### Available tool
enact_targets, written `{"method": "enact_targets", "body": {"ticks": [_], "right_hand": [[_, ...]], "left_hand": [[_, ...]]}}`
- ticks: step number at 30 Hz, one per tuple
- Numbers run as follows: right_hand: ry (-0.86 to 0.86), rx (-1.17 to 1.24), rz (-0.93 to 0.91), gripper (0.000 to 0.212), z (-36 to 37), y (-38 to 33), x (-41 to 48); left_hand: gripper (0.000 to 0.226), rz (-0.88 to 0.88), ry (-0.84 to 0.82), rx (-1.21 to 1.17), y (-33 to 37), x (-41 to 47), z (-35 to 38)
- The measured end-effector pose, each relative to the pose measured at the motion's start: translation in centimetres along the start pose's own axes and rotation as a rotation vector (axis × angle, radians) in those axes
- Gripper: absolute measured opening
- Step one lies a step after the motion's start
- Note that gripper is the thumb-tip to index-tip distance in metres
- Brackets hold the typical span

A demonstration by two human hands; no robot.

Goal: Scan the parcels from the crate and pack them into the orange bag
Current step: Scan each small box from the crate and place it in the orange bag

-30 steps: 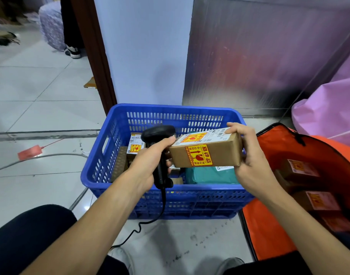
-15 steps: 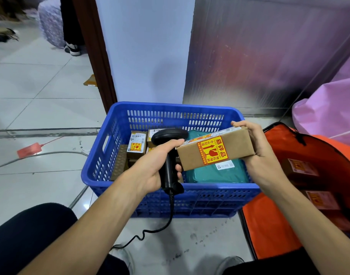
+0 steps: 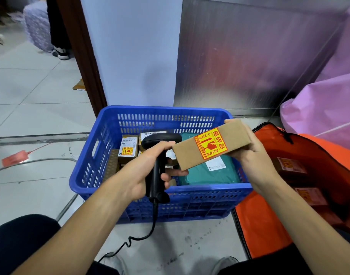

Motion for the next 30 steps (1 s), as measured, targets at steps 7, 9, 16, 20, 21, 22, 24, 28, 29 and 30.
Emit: {"method": "enact_targets", "body": {"ticks": [7, 9, 16, 20, 21, 22, 24, 28, 29, 30], "right_hand": [[-0.01, 0.02, 0.049, 0.07, 0.1, 0.9, 0.2], [-0.009, 0.012, 0.037, 0.07, 0.1, 0.6, 0.2], [0.033, -0.099, 0.005, 0.061, 0.2, 0.5, 0.3], [0.113, -0.128, 0.03, 0.043, 0.3, 0.4, 0.1], [0.131, -0.1, 0.053, 0.036, 0.5, 0.5, 0.0], [0.141, -0.04, 0.098, 0.03, 0.9, 0.6, -0.1], [0.103, 0.102, 0.193, 0.037, 2.0, 0.8, -0.4], [-0.074, 0.142, 0.213, 0.054, 4.9, 0.5, -1.2], [-0.083, 0.159, 0.227, 0.054, 5.3, 0.7, -1.2], [-0.084, 0.172, 0.243, 0.057, 5.6, 0.8, -1.3]], "left_hand": [[0.062, 0.017, 0.021, -0.004, -0.1, -0.3, 0.3], [0.064, 0.036, 0.031, -0.013, 0.0, 0.1, 0.1], [0.046, 0.05, 0.025, -0.08, 0.0, 0.1, 0.7], [0.036, 0.072, 0.064, -0.138, 0.3, 0.2, 1.0], [0.033, 0.075, 0.072, -0.167, 0.4, 0.4, 0.9], [0.03, 0.08, 0.074, -0.203, 0.5, 0.6, 0.8], [0.029, 0.104, 0.085, -0.259, 0.6, 1.2, 0.4], [0.025, 0.176, 0.223, -0.232, 0.5, 1.8, -0.8], [0.026, 0.203, 0.259, -0.206, 0.5, 1.8, -0.9], [0.026, 0.233, 0.296, -0.171, 0.6, 1.7, -0.9]]}}
Point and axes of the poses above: each hand's wrist, its own x-axis towards the middle knuckle, its own z-axis out of the palm, y = z × x, the point moved 7 cm from there along x, towards the middle knuckle, and after that the axes turned 5 degrees about x, right-handed, at the moved point
